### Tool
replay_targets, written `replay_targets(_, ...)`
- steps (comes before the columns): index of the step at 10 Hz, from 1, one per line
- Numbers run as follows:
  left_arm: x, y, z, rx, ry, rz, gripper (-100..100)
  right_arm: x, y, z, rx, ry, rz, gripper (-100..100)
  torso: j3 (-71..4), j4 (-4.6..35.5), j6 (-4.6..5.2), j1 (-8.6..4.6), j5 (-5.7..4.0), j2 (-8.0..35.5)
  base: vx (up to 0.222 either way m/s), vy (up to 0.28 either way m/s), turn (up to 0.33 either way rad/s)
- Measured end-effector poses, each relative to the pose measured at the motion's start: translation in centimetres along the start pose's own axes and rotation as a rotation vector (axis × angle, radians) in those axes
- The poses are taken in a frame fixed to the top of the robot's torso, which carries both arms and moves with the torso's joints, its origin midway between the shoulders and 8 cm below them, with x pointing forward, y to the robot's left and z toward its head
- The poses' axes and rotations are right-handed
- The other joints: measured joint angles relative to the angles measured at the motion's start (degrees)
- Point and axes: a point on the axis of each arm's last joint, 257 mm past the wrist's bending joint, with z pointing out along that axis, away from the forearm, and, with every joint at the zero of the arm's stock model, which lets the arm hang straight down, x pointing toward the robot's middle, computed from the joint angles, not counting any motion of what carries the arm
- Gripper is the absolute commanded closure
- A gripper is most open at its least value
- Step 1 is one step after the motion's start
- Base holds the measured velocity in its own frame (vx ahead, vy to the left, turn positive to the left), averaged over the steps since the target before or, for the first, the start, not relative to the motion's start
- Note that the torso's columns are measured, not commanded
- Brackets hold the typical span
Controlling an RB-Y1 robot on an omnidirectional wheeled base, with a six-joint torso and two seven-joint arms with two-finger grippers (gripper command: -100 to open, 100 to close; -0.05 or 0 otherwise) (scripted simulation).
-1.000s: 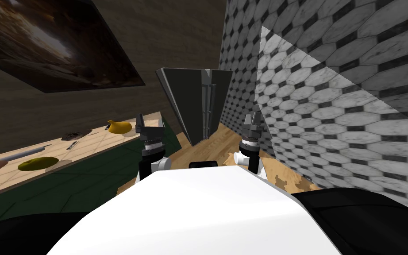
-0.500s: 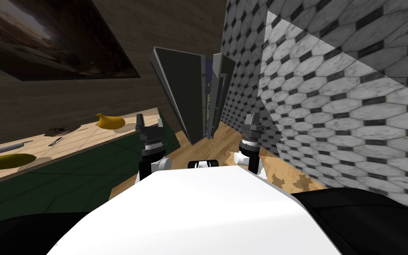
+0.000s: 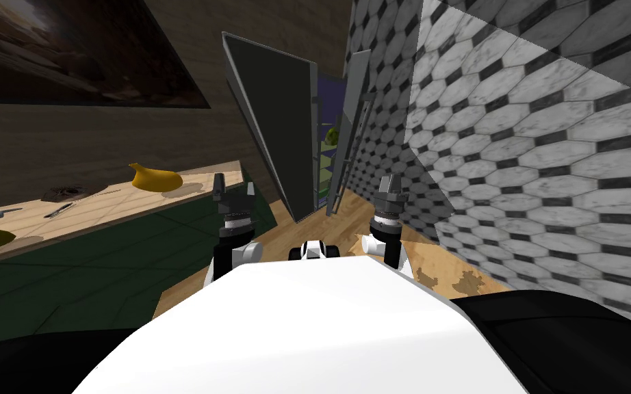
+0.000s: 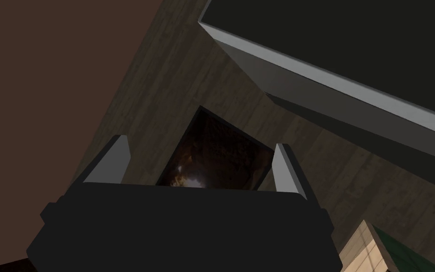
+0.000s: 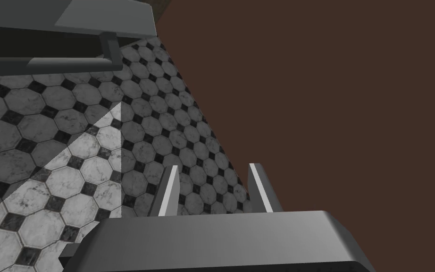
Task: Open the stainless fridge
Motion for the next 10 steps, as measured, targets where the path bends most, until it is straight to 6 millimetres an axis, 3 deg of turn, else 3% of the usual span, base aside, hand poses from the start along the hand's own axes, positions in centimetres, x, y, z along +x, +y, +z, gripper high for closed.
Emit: replay_targets(10, -0.7, 1.7, 4.8, -0.077, 0.027, 0.036, -100, 0.0, 0.0, 0.0, 0.0, 0.0, 0.0, 0, 0.0, 0.1, 0.0, 0.09, 0.02, 0.16, 0.05, -0.087, 0.049)
